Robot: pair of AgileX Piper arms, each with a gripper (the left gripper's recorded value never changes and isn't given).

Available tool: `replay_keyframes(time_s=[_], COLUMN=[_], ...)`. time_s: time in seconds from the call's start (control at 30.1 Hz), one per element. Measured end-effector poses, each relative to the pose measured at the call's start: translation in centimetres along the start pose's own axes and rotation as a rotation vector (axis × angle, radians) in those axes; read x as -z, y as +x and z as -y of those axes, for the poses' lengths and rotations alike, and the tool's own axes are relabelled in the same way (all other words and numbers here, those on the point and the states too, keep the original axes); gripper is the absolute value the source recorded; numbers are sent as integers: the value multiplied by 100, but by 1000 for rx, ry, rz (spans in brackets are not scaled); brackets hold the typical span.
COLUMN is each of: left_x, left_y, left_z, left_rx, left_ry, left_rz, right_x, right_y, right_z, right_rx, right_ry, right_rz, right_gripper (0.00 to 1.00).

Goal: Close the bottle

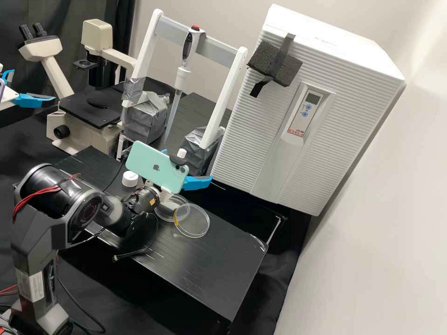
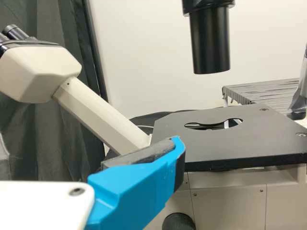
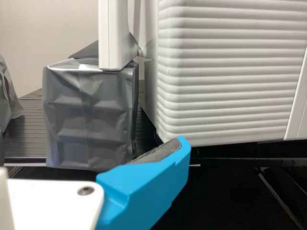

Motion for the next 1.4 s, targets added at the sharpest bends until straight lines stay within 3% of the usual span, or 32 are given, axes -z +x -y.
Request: replay_keyframes(time_s=[0.37, 0.5, 0.67, 0.83, 0.96, 1.23, 1.4], left_x=[-36, -196, -433, -613, -773, -1138, -1244], left_y=[-21, -133, -303, -450, -513, -600, -625], left_z=[5, 21, -38, -61, -47, 174, 278], left_rx=[3, 15, -17, -34, -25, 58, 99], left_ry=[0, -14, -27, -88, -117, -123, -121], left_rz=[20, 104, 239, 355, 428, 568, 604], right_x=[0, 0, 0, 0, 0, 0, 0], right_y=[0, 0, 0, 0, 0, 0, 0], right_z=[0, 0, 0, 0, 0, 0, 0], right_rx=[0, 0, 0, 0, 0, 0, 0], right_ry=[0, 0, 0, 0, 0, 0, 0], right_rz=[0, 0, 0, 0, 0, 0, 0], right_gripper=[100, 100, 100, 100, 100, 100, 100])
